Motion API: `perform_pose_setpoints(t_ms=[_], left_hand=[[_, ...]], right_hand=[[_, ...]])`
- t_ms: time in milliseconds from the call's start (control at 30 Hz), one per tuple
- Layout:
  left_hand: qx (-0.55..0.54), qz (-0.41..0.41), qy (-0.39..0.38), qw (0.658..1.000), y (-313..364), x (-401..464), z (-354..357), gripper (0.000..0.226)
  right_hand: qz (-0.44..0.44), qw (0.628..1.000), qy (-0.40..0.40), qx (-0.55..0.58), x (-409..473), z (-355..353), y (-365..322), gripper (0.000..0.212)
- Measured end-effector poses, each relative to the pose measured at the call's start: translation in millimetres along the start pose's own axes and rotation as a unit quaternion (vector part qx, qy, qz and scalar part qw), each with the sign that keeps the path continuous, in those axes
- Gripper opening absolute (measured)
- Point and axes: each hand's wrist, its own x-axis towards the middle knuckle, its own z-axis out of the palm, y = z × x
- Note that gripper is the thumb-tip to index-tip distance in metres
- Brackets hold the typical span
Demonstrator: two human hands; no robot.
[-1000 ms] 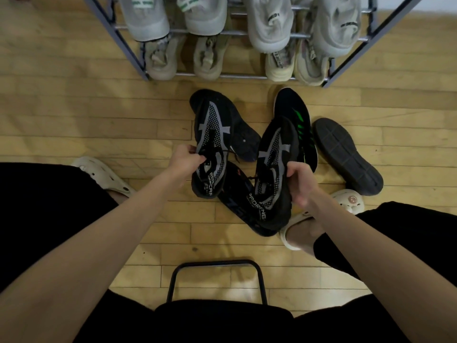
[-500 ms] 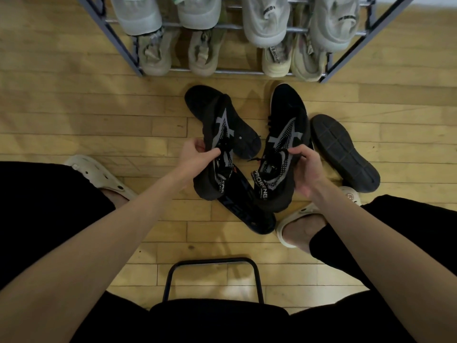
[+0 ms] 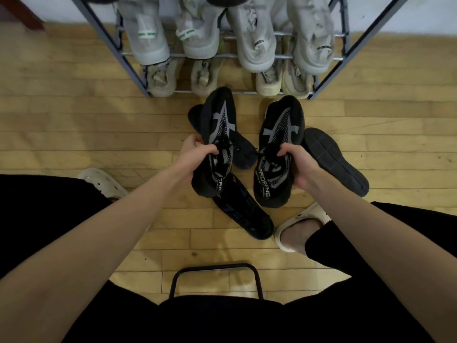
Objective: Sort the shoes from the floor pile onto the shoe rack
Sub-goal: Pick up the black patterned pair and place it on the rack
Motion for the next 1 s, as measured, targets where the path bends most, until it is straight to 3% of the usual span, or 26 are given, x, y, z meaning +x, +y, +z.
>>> perform_pose_setpoints(t_ms=[167, 300, 367, 533, 733, 833, 1000], left_hand=[[0.004, 0.088, 0.002, 0.996, 37, -33, -20, 0.037], [0.007, 0.16, -0.012, 0.987, 72, -70, -32, 0.029], [0.038, 0.202, -0.017, 0.979, 86, -87, -33, 0.03], [0.068, 0.268, -0.006, 0.961, 124, -121, -18, 0.027], [-0.018, 0.259, -0.007, 0.966, 187, -131, 11, 0.025], [-0.019, 0.246, -0.01, 0.969, 214, -125, 27, 0.012], [0.0, 0.257, 0.015, 0.966, 242, -101, 56, 0.037]], right_hand=[[-0.081, 0.996, -0.021, 0.003, -45, -5, -34, 0.039], [-0.136, 0.988, -0.064, 0.018, -87, -12, -60, 0.029], [-0.171, 0.984, -0.049, 0.016, -106, -14, -71, 0.025], [-0.245, 0.969, 0.011, 0.015, -136, -24, -100, 0.049], [-0.338, 0.938, 0.073, -0.011, -154, -20, -146, 0.048], [-0.372, 0.92, 0.12, -0.042, -152, -17, -165, 0.046], [-0.348, 0.928, 0.12, -0.059, -134, -16, -192, 0.032]])
